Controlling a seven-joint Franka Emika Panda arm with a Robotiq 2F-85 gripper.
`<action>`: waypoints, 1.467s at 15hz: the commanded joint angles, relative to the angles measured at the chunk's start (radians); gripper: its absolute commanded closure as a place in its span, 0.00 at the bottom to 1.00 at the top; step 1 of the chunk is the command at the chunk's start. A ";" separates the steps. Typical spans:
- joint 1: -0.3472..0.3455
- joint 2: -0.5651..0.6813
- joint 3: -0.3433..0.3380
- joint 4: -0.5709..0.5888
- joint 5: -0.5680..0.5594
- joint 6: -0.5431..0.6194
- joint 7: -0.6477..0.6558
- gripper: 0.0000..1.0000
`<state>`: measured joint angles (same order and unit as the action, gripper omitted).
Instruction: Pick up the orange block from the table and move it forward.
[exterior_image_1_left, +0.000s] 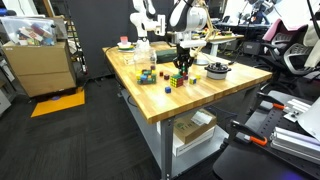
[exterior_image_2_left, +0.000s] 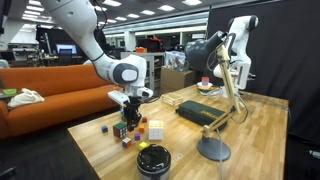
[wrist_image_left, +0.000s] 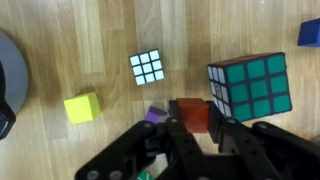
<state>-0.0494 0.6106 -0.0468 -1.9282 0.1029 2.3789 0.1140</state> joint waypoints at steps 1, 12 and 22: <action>-0.021 0.043 0.026 0.033 0.028 -0.001 -0.037 0.93; -0.026 0.054 0.035 0.042 0.033 0.003 -0.047 0.19; 0.024 -0.081 0.018 -0.060 -0.002 0.082 -0.011 0.00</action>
<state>-0.0321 0.6091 -0.0208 -1.9121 0.1073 2.4164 0.0986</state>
